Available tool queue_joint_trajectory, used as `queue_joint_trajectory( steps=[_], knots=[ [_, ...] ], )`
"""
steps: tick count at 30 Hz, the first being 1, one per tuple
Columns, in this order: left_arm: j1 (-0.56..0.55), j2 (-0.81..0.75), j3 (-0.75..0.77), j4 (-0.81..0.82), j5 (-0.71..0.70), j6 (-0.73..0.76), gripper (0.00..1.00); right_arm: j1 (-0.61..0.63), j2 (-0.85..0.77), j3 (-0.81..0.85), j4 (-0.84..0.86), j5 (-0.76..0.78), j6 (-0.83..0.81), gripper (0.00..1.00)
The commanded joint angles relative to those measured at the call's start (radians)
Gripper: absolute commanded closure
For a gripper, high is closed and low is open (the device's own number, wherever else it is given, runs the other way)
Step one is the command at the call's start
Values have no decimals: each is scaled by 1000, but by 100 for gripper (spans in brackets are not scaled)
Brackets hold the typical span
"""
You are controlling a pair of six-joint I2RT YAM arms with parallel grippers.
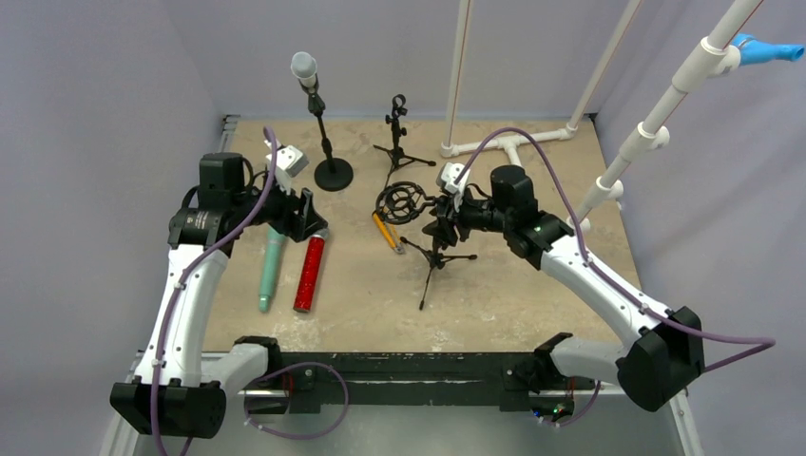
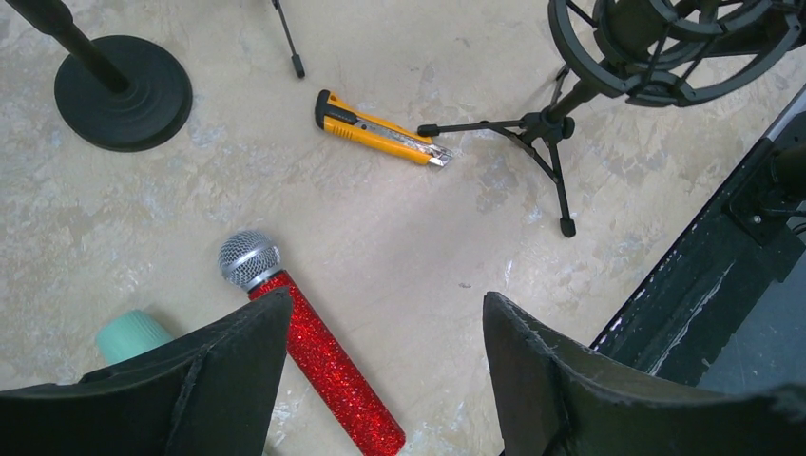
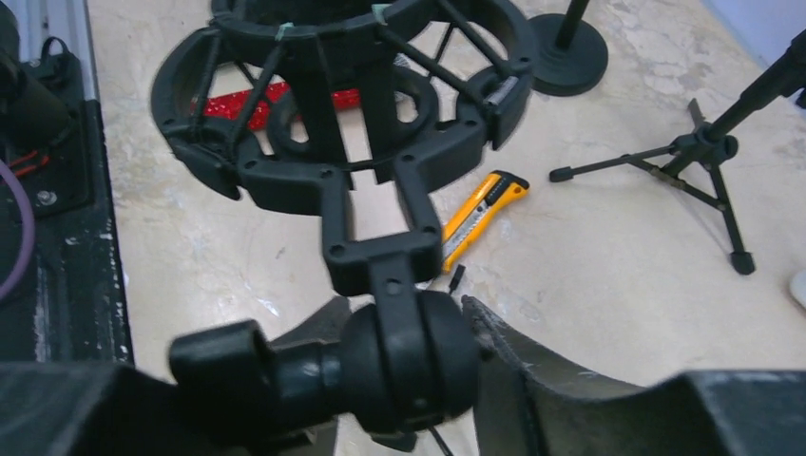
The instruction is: Remove the microphone from the stand
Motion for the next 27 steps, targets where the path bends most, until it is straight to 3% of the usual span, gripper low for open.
queue_joint_trajectory(
  steps=[1,9,19,24,27],
  knots=[
    [3,-28,15,13,16,32,28,-5,1,6,74,-22,17,62],
    [4,-68,-3,53,176,57,28,-5,21,128,-18,-18,30,100],
    [-19,-133,-19,144,380,-6,32,-6,60,431,-213,-18,68,100],
    [-161,-114,-36,197,343,-4,33,-5,90,587,-297,-31,100,100],
    [-245,-93,-77,400,328,-108,33,-5,111,653,-309,-81,163,100]
  ],
)
